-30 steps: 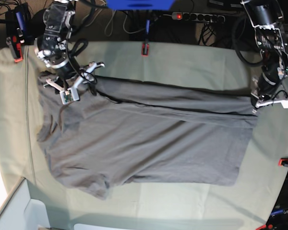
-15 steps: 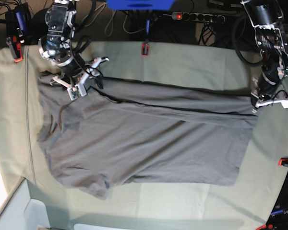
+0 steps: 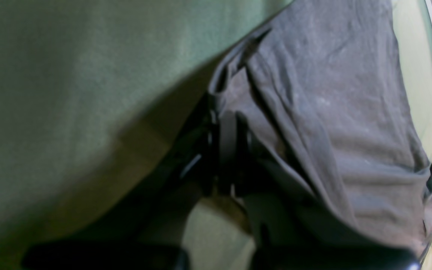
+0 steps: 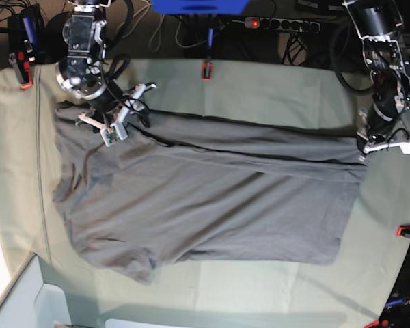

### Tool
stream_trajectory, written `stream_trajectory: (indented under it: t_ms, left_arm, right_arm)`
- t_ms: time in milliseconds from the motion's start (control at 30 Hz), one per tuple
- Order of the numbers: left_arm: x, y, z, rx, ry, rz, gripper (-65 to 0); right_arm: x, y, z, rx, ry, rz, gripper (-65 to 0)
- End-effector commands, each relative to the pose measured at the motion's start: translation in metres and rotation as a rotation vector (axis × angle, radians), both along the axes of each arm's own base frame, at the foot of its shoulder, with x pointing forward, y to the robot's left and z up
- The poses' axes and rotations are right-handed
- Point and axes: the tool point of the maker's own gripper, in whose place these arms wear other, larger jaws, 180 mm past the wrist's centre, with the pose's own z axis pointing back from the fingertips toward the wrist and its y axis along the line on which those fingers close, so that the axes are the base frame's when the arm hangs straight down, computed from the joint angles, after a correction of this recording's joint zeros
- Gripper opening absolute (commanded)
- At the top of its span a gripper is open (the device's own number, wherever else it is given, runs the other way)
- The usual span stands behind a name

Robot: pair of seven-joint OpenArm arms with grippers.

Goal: Layout the t-shirt on the table in an organized manner, then fold the t-shirt properly
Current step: 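Pull the grasped fabric with the right gripper toward the t-shirt corner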

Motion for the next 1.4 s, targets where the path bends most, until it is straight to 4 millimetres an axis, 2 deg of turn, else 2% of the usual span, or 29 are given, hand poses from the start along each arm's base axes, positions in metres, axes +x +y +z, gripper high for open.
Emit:
stream_trajectory:
  t_ms: [0,100,200,467,600,700,967,1167,1300,1367]
  left_arm:
    - [0.009,0.01,0.014,0.031,-0.04,0.009,-65.0]
    - [0.009,0.011,0.014,0.032,-0.04,0.009,-65.0]
    - [0.009,0.011,0.014,0.032,-0.04,0.009,-65.0]
    - [0.009,0.01,0.014,0.031,-0.042,0.009,-65.0]
    - [0.009,0.01,0.014,0.029,-0.042,0.009,-65.0]
    - [0.009,0.01,0.014,0.029,-0.042,0.009,-65.0]
    - [0.009,0.008,0.013,0.027,-0.039,0.005,-65.0]
    - [0.008,0.009,0.013,0.03,-0.038,0.004,-65.0]
    - [0.008,0.01,0.013,0.032,-0.037,0.004,-65.0]
    - [0.008,0.01,0.014,0.033,-0.039,0.005,-65.0]
  right_arm:
    - [0.006,0.0,0.009,0.015,-0.035,0.006,-32.6]
    - [0.006,0.0,0.009,0.014,-0.035,0.01,-32.9]
    - [0.013,-0.004,0.011,0.003,-0.045,0.013,-36.9]
    - [0.015,-0.011,0.008,-0.009,-0.038,0.017,-53.3]
    - [0.019,-0.012,0.016,-0.016,-0.061,0.018,-65.0]
    - [0.027,-0.013,0.029,-0.027,-0.103,0.018,-65.0]
    - [0.078,-0.012,0.071,-0.034,-0.233,0.015,-65.0]
    - [0.114,0.009,0.103,0.018,-0.323,0.016,-65.0]
    - [0.124,0.023,0.103,0.038,-0.321,0.043,-65.0]
    - [0.122,0.026,0.098,0.044,-0.306,0.049,-61.0]
